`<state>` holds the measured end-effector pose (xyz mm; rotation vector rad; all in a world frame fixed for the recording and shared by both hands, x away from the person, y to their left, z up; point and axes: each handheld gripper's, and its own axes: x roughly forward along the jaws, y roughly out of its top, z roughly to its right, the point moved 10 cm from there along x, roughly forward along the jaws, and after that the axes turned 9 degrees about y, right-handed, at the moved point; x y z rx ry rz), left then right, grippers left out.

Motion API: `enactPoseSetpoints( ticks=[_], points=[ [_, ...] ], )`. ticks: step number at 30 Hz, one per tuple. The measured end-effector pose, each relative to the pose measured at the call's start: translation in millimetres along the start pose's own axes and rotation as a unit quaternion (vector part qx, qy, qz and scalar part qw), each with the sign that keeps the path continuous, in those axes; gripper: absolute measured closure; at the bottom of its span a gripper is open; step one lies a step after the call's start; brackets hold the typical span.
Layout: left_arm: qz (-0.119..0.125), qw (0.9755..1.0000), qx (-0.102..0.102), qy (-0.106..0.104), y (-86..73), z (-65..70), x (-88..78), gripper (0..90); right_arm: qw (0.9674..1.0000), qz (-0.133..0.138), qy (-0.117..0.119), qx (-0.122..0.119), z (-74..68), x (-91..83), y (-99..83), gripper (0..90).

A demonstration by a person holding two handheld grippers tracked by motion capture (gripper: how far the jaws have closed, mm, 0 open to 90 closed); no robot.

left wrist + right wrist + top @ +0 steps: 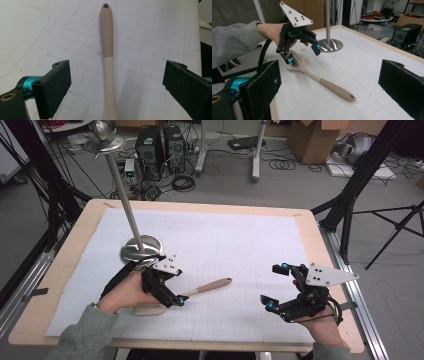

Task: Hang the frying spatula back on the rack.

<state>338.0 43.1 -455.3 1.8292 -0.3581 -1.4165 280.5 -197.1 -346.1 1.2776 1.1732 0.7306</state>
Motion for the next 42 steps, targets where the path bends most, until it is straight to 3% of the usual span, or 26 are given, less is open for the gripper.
enactPoseSetpoints(
  ticks=[2,3,10,13,20,25,42],
  points=[
    [-0.007,0.9999,0.0,-0.009,-1.5,2.0,0.3,11.3,1.0,0.0,-0.001,0.001,-0.3,-0.2,0.2,3.4],
    [-0.01,0.9997,0.005,-0.023,-2.2,5.5,0.1,14.3,1.0,0.001,-0.001,-0.003,-0.1,0.0,0.6,3.4],
    [-0.013,0.9998,0.005,-0.014,-3.6,2.8,3.9,14.8,1.0,-0.003,0.0,-0.002,-0.7,0.3,-1.3,3.4],
    [-0.006,0.9998,0.019,-0.008,-2.6,2.2,4.3,16.7,1.0,-0.003,0.002,0.001,-2.0,-0.2,-1.1,3.4],
    [-0.013,0.9996,0.014,-0.022,-5.3,4.1,7.2,23.5,1.0,-0.004,0.002,0.0,-2.4,-0.9,-1.5,3.4],
    [-0.031,0.9989,0.024,-0.026,-12.3,4.4,11.5,26.9,1.0,-0.002,0.004,-0.008,-3.6,-1.3,-0.5,3.4],
    [-0.075,0.9968,0.017,-0.021,-22.8,5.2,18.5,47.6,0.9999,0.0,0.004,-0.013,-4.9,-3.5,1.2,3.4]
  ],
)
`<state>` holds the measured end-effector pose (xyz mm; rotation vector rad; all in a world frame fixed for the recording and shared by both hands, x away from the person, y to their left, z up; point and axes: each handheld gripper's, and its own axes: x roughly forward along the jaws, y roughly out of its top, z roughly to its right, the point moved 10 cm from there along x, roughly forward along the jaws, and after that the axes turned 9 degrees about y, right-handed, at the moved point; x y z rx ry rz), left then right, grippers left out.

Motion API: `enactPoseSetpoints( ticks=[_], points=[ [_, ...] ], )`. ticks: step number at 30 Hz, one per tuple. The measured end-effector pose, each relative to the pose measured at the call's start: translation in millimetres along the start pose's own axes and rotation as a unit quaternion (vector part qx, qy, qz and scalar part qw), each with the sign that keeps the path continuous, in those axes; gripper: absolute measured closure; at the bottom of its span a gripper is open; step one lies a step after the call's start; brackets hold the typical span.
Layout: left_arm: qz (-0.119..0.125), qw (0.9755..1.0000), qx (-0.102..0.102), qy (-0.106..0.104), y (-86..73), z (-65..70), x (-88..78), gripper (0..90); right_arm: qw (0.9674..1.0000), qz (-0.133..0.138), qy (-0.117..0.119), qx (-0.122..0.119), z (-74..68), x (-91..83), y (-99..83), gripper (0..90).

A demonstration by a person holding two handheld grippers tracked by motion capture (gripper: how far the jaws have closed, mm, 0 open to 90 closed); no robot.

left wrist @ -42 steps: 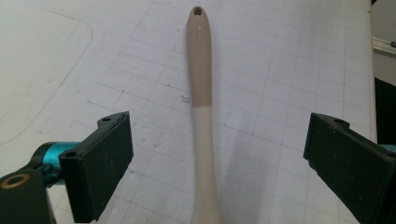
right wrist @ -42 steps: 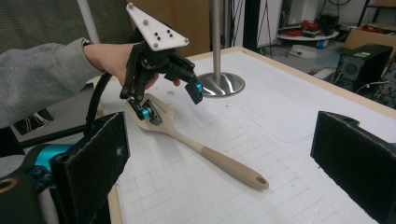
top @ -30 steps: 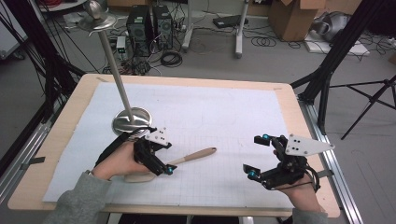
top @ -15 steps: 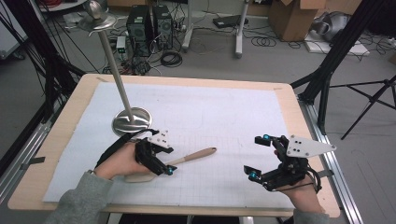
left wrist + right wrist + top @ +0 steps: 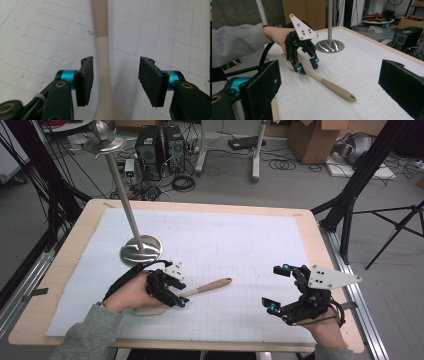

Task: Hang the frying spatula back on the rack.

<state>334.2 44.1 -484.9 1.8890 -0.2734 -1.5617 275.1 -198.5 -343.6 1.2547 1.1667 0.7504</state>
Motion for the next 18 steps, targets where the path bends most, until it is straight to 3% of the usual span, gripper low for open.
enactPoseSetpoints(
  ticks=[4,6,7,18],
  points=[
    [-0.008,0.9999,-0.012,0.007,-1.6,-2.6,1.2,53.3,1.0,-0.002,0.007,-0.002,-1.9,1.2,-0.4,3.4],
    [-0.018,0.9996,-0.019,0.013,-3.7,-4.5,2.3,56.5,1.0,-0.001,0.006,-0.005,-1.5,1.2,-0.3,3.4],
    [-0.035,0.9986,-0.029,0.025,-6.6,-7.3,4.3,56.7,1.0,0.0,0.008,-0.003,-2.1,1.0,-0.2,3.4],
    [-0.056,0.9976,-0.039,0.015,-11.4,-5.5,10.8,61.1,0.9999,0.007,0.007,0.001,-1.5,-2.3,0.1,3.4]
  ],
)
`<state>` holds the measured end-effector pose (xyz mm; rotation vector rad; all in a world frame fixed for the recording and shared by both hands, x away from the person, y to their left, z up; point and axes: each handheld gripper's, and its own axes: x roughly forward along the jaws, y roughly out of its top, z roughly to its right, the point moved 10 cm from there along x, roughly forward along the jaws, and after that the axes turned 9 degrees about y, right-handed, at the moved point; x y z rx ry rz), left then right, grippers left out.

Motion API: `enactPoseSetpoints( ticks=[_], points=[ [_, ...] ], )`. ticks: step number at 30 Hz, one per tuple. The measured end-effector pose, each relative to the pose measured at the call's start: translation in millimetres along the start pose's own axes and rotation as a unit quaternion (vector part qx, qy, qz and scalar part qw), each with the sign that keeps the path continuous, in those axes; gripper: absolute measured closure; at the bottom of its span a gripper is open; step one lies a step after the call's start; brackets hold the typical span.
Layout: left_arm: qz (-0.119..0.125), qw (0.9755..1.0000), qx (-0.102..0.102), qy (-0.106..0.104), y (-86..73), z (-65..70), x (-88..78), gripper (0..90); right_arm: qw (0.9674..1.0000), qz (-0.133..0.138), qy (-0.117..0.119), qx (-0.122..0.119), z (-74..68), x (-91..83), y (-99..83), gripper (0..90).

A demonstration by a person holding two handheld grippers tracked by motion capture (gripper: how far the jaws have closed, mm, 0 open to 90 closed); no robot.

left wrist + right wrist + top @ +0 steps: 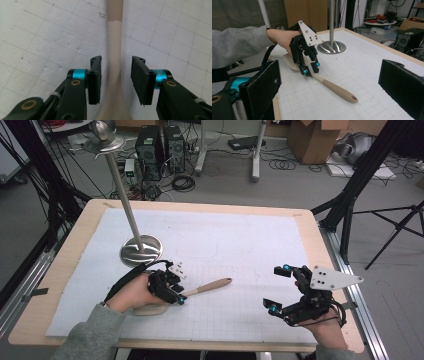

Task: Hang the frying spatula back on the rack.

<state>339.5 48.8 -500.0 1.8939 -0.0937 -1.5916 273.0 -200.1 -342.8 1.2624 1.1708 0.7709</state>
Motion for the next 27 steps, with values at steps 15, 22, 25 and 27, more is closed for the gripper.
enactPoseSetpoints(
  ticks=[15,22,25,27],
  points=[
    [-0.005,0.9999,0.008,0.012,-1.3,-1.0,1.8,66.3,1.0,-0.001,0.001,0.002,-1.3,-0.3,-0.2,3.4],
    [-0.008,0.9997,0.008,0.019,-1.5,-0.5,2.4,67.8,1.0,-0.001,0.0,0.0,-0.7,0.2,-0.7,3.4],
    [-0.004,0.9994,0.019,0.028,-0.9,0.6,2.9,69.6,1.0,-0.001,0.001,0.001,-1.0,0.0,-0.4,3.3],
    [0.0,0.9995,0.018,0.024,-0.4,0.8,3.2,71.1,1.0,0.0,0.001,0.003,-1.4,-0.1,-0.1,3.3]
  ],
)
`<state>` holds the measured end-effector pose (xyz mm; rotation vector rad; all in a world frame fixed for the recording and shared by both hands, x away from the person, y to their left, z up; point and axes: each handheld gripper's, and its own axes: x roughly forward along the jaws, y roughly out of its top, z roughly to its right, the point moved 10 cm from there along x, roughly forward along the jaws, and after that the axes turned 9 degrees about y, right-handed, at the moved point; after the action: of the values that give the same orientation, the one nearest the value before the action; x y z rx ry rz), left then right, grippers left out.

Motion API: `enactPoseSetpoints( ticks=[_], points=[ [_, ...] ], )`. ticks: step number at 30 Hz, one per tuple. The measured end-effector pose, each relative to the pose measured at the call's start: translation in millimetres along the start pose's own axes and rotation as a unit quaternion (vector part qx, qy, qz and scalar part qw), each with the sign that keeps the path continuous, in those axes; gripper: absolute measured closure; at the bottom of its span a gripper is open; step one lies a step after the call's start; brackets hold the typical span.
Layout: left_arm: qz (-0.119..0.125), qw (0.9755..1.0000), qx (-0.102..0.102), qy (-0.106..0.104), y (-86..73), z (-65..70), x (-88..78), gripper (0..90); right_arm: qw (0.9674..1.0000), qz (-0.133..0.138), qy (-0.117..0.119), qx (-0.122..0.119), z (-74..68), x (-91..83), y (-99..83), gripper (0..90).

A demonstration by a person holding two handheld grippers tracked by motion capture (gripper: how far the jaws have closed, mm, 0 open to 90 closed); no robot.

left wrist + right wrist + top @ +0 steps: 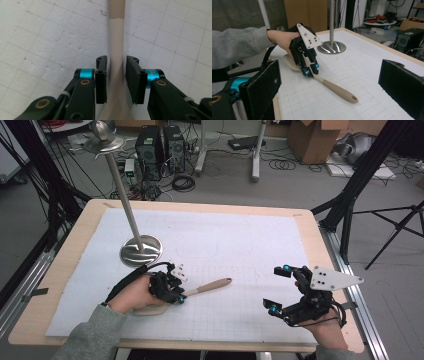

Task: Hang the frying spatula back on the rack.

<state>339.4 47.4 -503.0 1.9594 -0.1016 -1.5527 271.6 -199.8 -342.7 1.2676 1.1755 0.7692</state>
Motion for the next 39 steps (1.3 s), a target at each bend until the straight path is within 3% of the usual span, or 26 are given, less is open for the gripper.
enactPoseSetpoints(
  ticks=[3,10,20,23,32,39],
  points=[
    [0.006,1.0,0.003,-0.006,0.0,-1.0,-0.2,77.1,1.0,0.001,0.002,0.0,-0.4,0.9,0.9,3.4],
    [0.018,0.9997,-0.001,-0.015,-0.6,-1.5,-0.4,77.4,0.9999,0.007,0.01,-0.009,-4.8,3.1,7.1,3.4],
    [0.025,0.9994,0.018,-0.014,-1.4,-1.6,-2.8,77.5,0.9999,0.008,0.005,-0.005,-2.0,0.9,5.8,3.3],
    [0.024,0.9995,0.016,-0.013,-2.1,-3.4,-5.0,77.5,0.9999,0.007,0.005,-0.005,-2.2,0.7,5.9,3.3],
    [0.061,0.998,-0.014,-0.005,-6.7,-19.5,-27.8,77.5,0.9999,0.006,0.007,-0.006,0.0,2.5,6.0,3.4],
    [0.101,0.9948,-0.012,-0.006,-2.6,-19.4,-48.6,77.5,0.9999,0.009,0.011,-0.005,3.5,7.9,7.7,3.4]
  ],
)
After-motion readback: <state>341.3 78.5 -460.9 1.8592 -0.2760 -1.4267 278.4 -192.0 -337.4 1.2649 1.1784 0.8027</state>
